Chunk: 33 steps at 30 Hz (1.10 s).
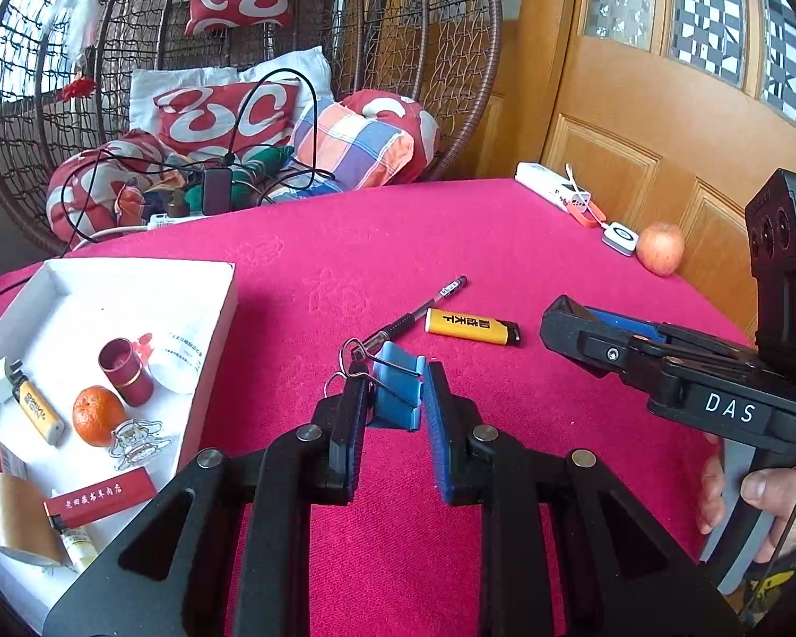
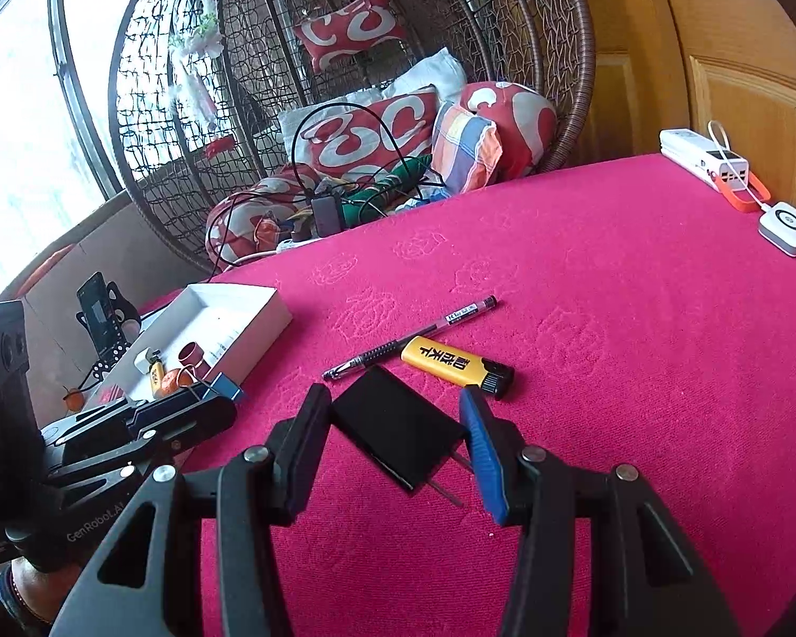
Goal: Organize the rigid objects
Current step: 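Grasp the blue binder clip with the left tool while the right grasps the black charger, then carry the clip with the left tool while the right carries the charger to the tray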
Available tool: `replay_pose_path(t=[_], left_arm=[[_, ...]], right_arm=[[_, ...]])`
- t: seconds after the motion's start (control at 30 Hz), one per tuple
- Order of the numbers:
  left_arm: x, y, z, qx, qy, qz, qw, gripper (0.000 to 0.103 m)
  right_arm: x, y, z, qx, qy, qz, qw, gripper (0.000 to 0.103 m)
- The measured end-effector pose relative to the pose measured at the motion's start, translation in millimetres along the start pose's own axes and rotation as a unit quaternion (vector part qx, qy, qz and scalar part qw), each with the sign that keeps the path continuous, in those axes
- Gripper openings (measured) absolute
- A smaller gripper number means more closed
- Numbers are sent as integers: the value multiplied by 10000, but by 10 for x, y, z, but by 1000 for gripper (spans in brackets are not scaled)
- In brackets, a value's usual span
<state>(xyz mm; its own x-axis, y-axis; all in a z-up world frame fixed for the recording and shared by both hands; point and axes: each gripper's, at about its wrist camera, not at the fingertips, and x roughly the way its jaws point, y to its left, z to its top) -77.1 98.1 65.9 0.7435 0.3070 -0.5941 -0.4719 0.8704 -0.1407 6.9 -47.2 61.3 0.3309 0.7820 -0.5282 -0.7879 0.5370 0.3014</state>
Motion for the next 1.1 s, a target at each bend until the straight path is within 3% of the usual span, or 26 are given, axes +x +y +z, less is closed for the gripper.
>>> replay_pose_path(t=[0.37, 0.6, 0.83, 1.1], left_arm=[[-274, 384, 9, -371, -340, 158, 9986, 20], [-536, 874, 2, -944, -653, 289, 9930, 20], [-749, 1527, -63, -1624, -871, 558, 9813, 21], [-869, 2258, -334, -2443, -849, 1015, 9606, 20]], right_arm=[[-22, 414, 99, -334, -75, 219, 9992, 50], [152, 914, 188, -679, 141, 744, 9948, 50], [459, 1589, 197, -1309, 406, 1158, 9838, 50], [967, 2137, 7, -1657, 916, 1361, 9724, 50]])
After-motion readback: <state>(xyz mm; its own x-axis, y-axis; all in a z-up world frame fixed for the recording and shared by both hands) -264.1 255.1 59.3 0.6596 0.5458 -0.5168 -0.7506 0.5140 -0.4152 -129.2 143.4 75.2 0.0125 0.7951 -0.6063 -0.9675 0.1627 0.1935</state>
